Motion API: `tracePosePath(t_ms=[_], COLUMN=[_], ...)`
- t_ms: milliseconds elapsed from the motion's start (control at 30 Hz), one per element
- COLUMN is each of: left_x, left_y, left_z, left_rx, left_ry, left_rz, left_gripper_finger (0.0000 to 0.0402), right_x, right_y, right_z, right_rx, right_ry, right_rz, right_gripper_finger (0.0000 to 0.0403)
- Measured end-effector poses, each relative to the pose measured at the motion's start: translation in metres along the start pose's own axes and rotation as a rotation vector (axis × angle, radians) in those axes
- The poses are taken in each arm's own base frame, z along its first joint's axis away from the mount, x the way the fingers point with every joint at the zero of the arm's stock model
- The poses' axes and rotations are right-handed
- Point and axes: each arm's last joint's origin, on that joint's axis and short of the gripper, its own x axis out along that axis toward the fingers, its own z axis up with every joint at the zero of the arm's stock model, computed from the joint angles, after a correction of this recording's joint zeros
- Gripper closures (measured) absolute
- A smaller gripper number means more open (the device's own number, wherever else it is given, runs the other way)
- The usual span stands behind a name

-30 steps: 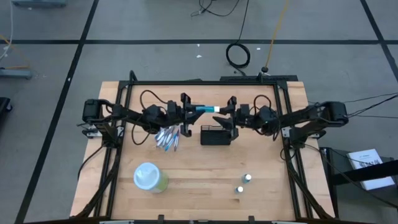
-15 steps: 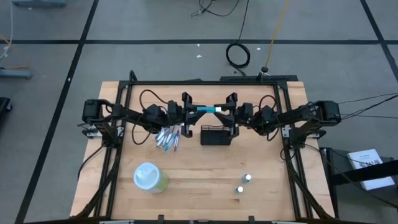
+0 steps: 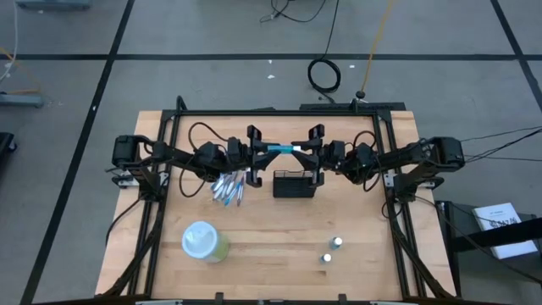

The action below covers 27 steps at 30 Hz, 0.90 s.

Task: Pick & Place toothbrushing station
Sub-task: Put the blue mouthwash into the black mesh organizer

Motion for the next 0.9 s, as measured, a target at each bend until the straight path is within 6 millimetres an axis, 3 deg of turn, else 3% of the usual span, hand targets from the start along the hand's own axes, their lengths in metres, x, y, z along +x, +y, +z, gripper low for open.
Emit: tracePosePath(t_ms=[600,900], left_x=[0.0,-0.003], left_y=[-0.007,-0.017], left_z=[-0.009,-0.027], left_rx=[-0.128,-0.193], left_ry=[0.097,0.282], left_rz=[-0.008,-0.014], left_gripper_finger=[0.0254,0.0253], right_x=[0.001,-0.004], right_y=[0.001,0.001], right_z=[0.009,0.045], right_rx=[-0.043,-0.1], right_ry=[0.105,0.199], right_rz=[0.055,0.065], right_gripper_finger=[0.0316,0.0316])
